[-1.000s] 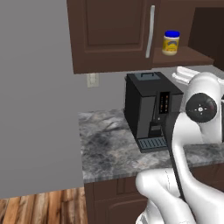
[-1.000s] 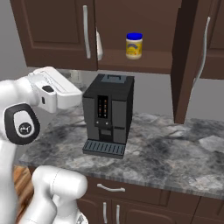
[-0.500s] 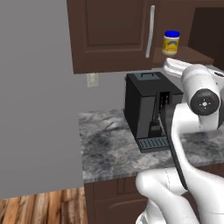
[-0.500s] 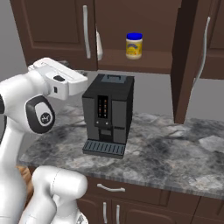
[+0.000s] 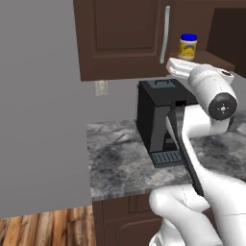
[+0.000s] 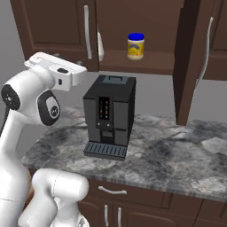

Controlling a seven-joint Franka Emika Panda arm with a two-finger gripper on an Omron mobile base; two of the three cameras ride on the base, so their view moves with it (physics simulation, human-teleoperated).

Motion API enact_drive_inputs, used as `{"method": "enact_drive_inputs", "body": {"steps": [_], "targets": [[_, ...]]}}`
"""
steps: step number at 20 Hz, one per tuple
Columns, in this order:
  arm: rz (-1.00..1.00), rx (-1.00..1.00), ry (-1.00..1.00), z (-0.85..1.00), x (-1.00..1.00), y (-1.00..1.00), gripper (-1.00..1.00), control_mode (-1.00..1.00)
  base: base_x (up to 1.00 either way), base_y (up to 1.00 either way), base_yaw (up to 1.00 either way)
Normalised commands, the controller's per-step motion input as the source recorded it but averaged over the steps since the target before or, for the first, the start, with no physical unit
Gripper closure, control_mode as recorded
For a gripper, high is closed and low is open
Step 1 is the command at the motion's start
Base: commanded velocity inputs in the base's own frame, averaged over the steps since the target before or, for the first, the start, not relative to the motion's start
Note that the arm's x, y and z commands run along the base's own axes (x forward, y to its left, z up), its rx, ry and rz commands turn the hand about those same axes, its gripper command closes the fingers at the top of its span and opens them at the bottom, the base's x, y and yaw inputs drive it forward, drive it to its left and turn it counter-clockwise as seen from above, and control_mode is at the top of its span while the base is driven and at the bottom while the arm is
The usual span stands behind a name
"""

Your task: Move the oil and vinegar bottle and mayonnaise from the cabinet to the dining counter.

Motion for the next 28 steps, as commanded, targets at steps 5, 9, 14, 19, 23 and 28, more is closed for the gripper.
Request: {"method": "enact_drive_inputs", "body": {"steps": [5,9,14,19,23,28], "targets": [[0.06,-0.03,-0.14,0.10,0.48,0.12,-1.00,-1.00,0.00,0.00,0.00],[0.03,-0.04,-0.08,0.06,0.53,0.05,-1.00,-1.00,0.00,0.00,0.00],[0.04,-0.03,-0.01,0.09,0.58,0.03,-1.00,-1.00,0.00,0.00,0.00],[0.04,-0.01,0.00,0.20,0.56,0.00,-1.00,-1.00,0.00,0.00,0.00],[0.03,-0.01,0.00,0.16,0.55,0.00,-1.00,-1.00,0.00,0.00,0.00],[0.03,-0.01,0.00,0.13,0.56,0.00,-1.00,-1.00,0.00,0.00,0.00]]}}
